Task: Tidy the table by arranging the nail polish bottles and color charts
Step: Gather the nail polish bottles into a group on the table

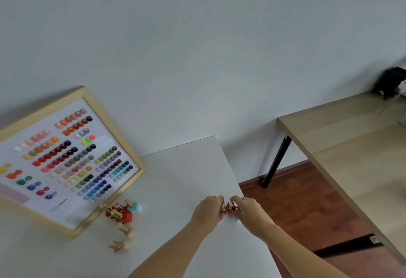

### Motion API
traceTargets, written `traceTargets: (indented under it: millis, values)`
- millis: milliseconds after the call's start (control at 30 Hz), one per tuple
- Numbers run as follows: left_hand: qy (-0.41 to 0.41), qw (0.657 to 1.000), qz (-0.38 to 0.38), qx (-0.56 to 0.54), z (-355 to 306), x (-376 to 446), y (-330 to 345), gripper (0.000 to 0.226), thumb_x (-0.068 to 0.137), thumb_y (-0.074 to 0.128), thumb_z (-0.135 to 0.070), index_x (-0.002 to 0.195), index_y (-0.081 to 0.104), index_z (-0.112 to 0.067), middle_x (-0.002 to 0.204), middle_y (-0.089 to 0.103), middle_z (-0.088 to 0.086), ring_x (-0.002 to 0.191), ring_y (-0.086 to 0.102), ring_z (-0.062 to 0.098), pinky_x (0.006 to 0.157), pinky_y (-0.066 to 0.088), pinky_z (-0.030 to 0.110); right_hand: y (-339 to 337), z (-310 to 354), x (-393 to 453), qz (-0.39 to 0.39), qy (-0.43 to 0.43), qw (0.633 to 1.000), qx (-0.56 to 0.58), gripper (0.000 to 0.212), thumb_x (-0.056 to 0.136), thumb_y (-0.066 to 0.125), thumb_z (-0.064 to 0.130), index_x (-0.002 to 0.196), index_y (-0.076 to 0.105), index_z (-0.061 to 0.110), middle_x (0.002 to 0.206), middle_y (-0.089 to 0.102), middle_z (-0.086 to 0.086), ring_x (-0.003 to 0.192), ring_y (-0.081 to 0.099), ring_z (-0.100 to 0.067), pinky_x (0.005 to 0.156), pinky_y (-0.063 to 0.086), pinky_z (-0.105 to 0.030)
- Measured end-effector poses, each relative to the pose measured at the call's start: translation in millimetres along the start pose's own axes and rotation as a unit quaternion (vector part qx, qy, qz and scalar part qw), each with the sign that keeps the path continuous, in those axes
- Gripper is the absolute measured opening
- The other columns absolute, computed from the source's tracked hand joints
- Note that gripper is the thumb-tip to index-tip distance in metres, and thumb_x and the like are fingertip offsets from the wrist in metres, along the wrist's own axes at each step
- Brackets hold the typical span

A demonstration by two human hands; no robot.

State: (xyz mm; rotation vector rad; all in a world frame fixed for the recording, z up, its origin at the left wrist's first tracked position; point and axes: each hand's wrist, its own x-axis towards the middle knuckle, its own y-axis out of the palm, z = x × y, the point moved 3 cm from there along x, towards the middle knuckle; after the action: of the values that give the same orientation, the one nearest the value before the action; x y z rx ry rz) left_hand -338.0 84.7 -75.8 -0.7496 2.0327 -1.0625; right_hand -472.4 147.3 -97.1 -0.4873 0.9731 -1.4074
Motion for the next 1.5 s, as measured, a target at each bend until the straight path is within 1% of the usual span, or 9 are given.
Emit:
traceTargets:
  millis: [233,400,567,767,867,1000,1167,1333,1500]
  values:
    - [0.007,0.997,0.079,-0.011,7,-23,-46,0.085,0.073,0.080,-0.027,0.142,0.033,-0.014,0.128,0.054,0.015,0.116,0.054,0.032,0.093,0.048,0.040,-24,4,-10,-0.064,-0.034,0.993,-0.092,0.052,0.091,0.037,0.058,0.135,0.036,0.030,0.119,0.057,0.008,0.096,0.061,-0.009,0.078,0.050,-0.022]
    - [-0.002,0.999,-0.003,-0.048,66,-56,-130,0.070,0.080,0.076,-0.026,0.139,0.040,-0.016,0.129,0.056,0.013,0.111,0.059,0.029,0.092,0.049,0.038,-38,52,16,-0.122,-0.105,0.983,-0.093,0.050,0.089,0.039,0.051,0.129,0.048,0.022,0.122,0.058,0.000,0.105,0.061,-0.016,0.087,0.052,-0.030]
    - [-0.105,0.992,-0.067,-0.018,169,-105,-182,0.047,0.086,0.066,-0.023,0.130,0.049,-0.017,0.132,0.055,0.007,0.113,0.057,0.023,0.095,0.049,0.036,-12,125,47,-0.084,-0.186,0.975,-0.088,0.038,0.093,0.050,0.035,0.128,0.048,0.022,0.124,0.056,0.001,0.106,0.061,-0.015,0.087,0.051,-0.027]
    - [-0.169,0.984,-0.031,0.044,263,-152,-179,0.032,0.090,0.058,-0.019,0.122,0.054,-0.015,0.130,0.048,0.009,0.116,0.053,0.027,0.097,0.045,0.035,46,209,70,0.002,-0.250,0.963,-0.096,0.036,0.094,0.050,0.032,0.130,0.045,0.030,0.130,0.051,0.005,0.104,0.060,-0.011,0.089,0.048,-0.022]
    - [-0.165,0.986,0.010,0.033,288,-156,-168,0.045,0.089,0.057,-0.009,0.131,0.047,-0.022,0.143,0.033,0.008,0.124,0.048,0.029,0.102,0.043,0.037,74,243,82,0.038,-0.256,0.959,-0.111,0.038,0.094,0.050,0.032,0.131,0.042,0.036,0.136,0.047,0.006,0.112,0.057,-0.011,0.095,0.047,-0.022]
    - [-0.114,0.993,0.039,0.005,297,-144,-158,0.061,0.087,0.057,-0.007,0.140,0.037,-0.030,0.152,0.022,0.006,0.134,0.041,0.031,0.106,0.040,0.037,101,269,100,0.074,-0.243,0.961,-0.106,0.039,0.094,0.052,0.030,0.131,0.040,0.036,0.135,0.047,0.003,0.114,0.054,-0.013,0.095,0.048,-0.024]
    - [-0.037,0.998,0.040,0.045,297,-122,-146,0.055,0.091,0.058,-0.021,0.139,0.034,-0.035,0.151,0.030,0.004,0.133,0.045,0.029,0.104,0.044,0.041,124,285,121,0.093,-0.197,0.973,-0.072,0.040,0.093,0.053,0.026,0.131,0.043,0.030,0.131,0.049,0.000,0.115,0.051,-0.015,0.096,0.043,-0.024]
    - [0.088,0.979,-0.002,0.182,294,-109,-134,0.042,0.095,0.054,-0.027,0.131,0.034,-0.031,0.128,0.045,0.012,0.113,0.056,0.029,0.086,0.054,0.041,136,287,136,0.121,-0.176,0.976,-0.044,0.039,0.090,0.058,0.020,0.127,0.050,0.027,0.121,0.056,-0.003,0.107,0.053,-0.012,0.088,0.041,-0.016]
    - [0.188,0.955,-0.038,0.228,300,-103,-127,0.050,0.086,0.068,-0.013,0.128,0.044,-0.024,0.117,0.056,0.012,0.097,0.065,0.026,0.075,0.059,0.037,145,289,146,0.143,-0.178,0.973,-0.021,0.037,0.086,0.064,0.017,0.120,0.057,0.030,0.111,0.060,0.001,0.091,0.052,-0.006,0.071,0.037,-0.008]
